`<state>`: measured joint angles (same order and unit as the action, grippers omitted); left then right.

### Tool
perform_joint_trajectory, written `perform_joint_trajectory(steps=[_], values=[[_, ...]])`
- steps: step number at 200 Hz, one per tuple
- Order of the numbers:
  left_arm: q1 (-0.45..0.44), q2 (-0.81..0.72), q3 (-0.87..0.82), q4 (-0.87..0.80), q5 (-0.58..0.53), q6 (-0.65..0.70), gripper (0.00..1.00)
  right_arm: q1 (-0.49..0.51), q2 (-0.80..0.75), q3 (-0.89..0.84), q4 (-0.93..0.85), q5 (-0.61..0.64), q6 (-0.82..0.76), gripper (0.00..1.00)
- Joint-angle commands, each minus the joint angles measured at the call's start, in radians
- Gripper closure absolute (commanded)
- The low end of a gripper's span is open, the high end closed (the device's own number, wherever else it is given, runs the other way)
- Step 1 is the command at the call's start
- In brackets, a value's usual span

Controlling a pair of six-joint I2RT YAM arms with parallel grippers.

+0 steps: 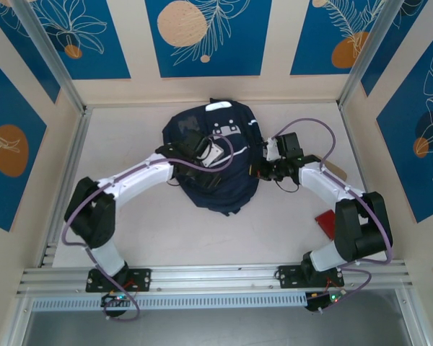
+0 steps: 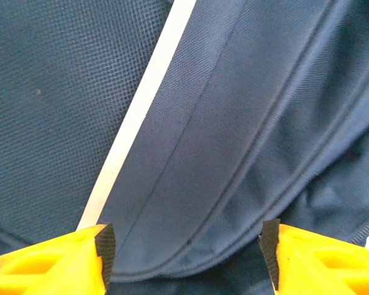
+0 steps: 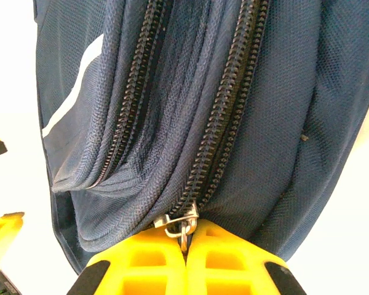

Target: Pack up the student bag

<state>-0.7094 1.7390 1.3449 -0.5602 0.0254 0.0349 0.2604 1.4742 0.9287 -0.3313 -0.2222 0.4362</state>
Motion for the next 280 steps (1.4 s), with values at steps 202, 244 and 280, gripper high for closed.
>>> perform_joint_trajectory(steps=[202, 244, 280], values=[[-0.026, 0.080, 0.296, -0.030, -0.357, -0.180, 1.00, 0.230, -0.144, -0.030, -0.155, 0.144, -0.080, 1.00], [-0.025, 0.086, 0.326, -0.032, -0.304, -0.259, 1.00, 0.335, -0.139, -0.049, -0.056, 0.072, 0.010, 1.00], [-0.028, 0.085, 0.312, -0.012, -0.282, -0.296, 1.00, 0.389, -0.111, -0.059, 0.042, 0.054, 0.085, 1.00]])
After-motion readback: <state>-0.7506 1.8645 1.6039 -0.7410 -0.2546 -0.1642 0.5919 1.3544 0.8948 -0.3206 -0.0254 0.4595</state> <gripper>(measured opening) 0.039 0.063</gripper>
